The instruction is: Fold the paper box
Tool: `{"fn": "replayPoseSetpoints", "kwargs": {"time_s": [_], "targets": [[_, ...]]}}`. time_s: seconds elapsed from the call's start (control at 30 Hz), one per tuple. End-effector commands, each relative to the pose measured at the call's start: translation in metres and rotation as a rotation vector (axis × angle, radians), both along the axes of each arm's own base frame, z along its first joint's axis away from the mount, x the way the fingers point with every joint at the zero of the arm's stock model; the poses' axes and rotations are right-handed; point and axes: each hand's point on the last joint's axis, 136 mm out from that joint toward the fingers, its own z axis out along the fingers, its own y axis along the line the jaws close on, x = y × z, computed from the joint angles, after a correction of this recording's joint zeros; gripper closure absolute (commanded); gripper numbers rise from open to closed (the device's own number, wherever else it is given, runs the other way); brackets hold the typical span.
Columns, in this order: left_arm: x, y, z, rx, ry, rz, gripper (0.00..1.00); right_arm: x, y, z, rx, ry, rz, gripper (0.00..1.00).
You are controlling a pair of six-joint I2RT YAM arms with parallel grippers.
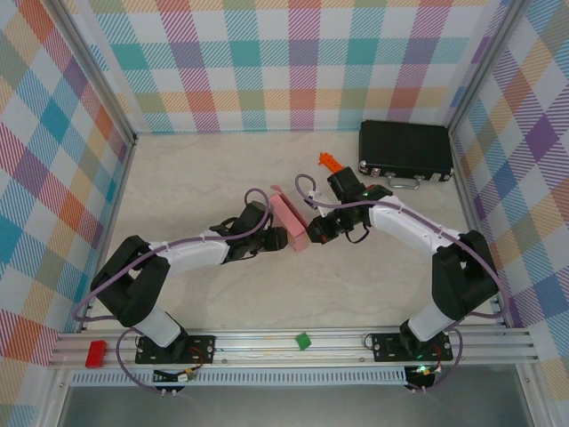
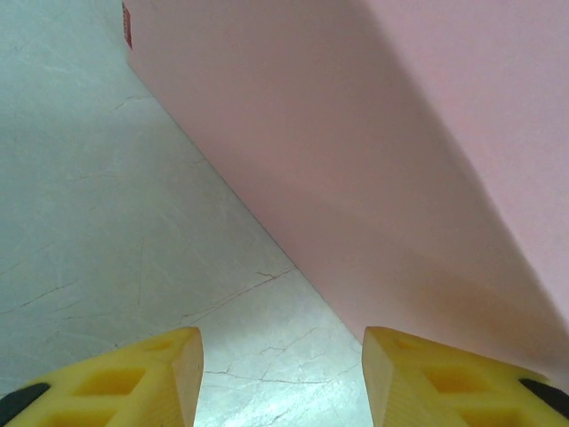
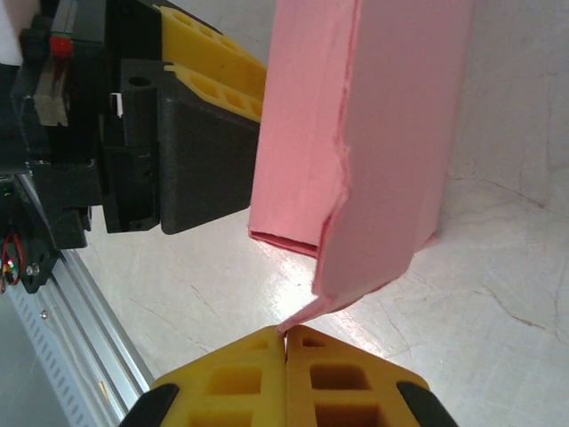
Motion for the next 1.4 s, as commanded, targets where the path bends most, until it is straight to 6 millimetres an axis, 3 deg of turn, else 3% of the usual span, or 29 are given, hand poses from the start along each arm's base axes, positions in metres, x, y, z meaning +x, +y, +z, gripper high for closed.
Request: {"fn": "replayPoseSetpoints", "kwargs": {"time_s": [0.0,0.2,0.4,0.53,0.73,0.9,1.13,1.37], "targets": [[0.002,-0.001,0.005,0.019,-0.027,-0.006,0.50,0.011,-0.002,0.011,-0.024,-0.061,-0.027,0.95],[0.003,0.003,0.008,0.028,-0.036,-0.003,0.50,0.014,-0.003,0.015,-0.029,-0.077,-0.034,0.88],[0.003,0.005,0.010,0.033,-0.040,-0.001,0.50,0.011,-0.005,0.022,-0.024,-0.099,-0.023,0.72],[0.003,0.006,0.009,0.038,-0.041,0.001,0.50,0.015,-0.011,0.026,-0.049,-0.144,-0.046,0.46],[0.003,0.009,0.010,0.043,-0.044,0.007,0.50,0.040,-0.035,0.039,-0.113,-0.296,-0.188,0.30],[0.003,0.012,0.013,0.044,-0.056,0.014,0.50,0.073,-0.057,0.050,-0.060,-0.311,-0.321,0.26],[-0.003,0.021,0.030,0.026,-0.104,0.027,0.49,0.111,-0.077,0.012,-0.087,-0.217,-0.401,0.26],[-0.007,0.041,0.068,-0.006,-0.234,0.080,0.45,0.137,-0.085,-0.028,-0.066,-0.103,-0.420,0.28]]}}
